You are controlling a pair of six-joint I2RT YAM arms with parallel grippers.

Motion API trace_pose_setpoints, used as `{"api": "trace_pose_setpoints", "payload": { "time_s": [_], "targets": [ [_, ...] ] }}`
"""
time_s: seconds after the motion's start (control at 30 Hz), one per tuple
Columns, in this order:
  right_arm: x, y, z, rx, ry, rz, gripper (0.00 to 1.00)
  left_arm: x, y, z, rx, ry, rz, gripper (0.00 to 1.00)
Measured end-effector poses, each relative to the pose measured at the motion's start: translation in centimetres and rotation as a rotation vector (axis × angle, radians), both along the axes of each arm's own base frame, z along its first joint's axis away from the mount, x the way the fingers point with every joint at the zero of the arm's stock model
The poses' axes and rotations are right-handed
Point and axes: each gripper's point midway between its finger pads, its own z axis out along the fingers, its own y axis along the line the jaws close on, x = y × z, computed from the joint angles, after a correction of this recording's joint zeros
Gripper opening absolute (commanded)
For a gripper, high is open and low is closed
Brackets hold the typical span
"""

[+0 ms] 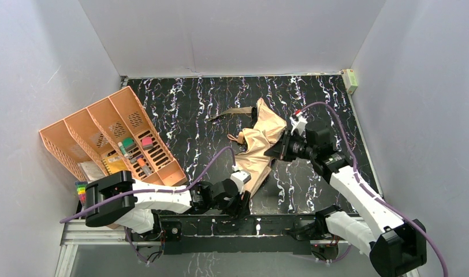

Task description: Put away the umbrella

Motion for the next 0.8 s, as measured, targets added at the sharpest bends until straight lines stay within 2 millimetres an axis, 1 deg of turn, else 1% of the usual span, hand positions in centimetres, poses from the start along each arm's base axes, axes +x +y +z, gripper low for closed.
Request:
{"api": "trace_pose_setpoints", "payload": {
  "time_s": [0.1,0.23,0.33,0.4,0.47,0.53,0.63,0.73,0.8],
  "targets": [
    [-2.0,1.4,-1.5,0.019,0.055,0.044,0.08,0.0,-0.4,0.1,-0.017,0.004,-0.002,0.54],
    [-4.6,3.3,-4.2,0.027,0.139,0.076,0.07,-0.1,-0.5,0.1,-0.02,0.006,-0.005,0.54],
    [-6.0,4.7,-6.1,0.024,0.182,0.086,0.07,-0.1,-0.5,0.1,-0.019,0.005,-0.006,0.54],
    [-6.8,5.6,-7.7,0.019,0.222,0.083,0.07,-0.1,-0.5,0.2,-0.019,0.006,-0.011,0.54],
    [-7.1,6.0,-9.3,0.003,0.258,0.06,0.05,-0.2,-0.6,0.1,-0.018,0.009,-0.017,0.55],
    [-7.1,6.1,-10.7,-0.019,0.289,0.022,0.04,-0.3,-0.8,0.2,-0.017,0.013,-0.026,0.6],
    [-6.5,5.9,-12.4,-0.045,0.316,-0.049,0.03,-0.4,-0.8,0.4,-0.015,0.016,-0.033,0.72],
    [-5.8,5.1,-13.6,-0.073,0.338,-0.134,0.02,-0.5,-0.2,1.1,-0.013,0.012,-0.029,0.85],
    [-5.5,4.6,-14.1,-0.09,0.346,-0.177,0.02,-0.4,0.3,2.4,-0.023,0.0,-0.016,0.89]
  ]
}}
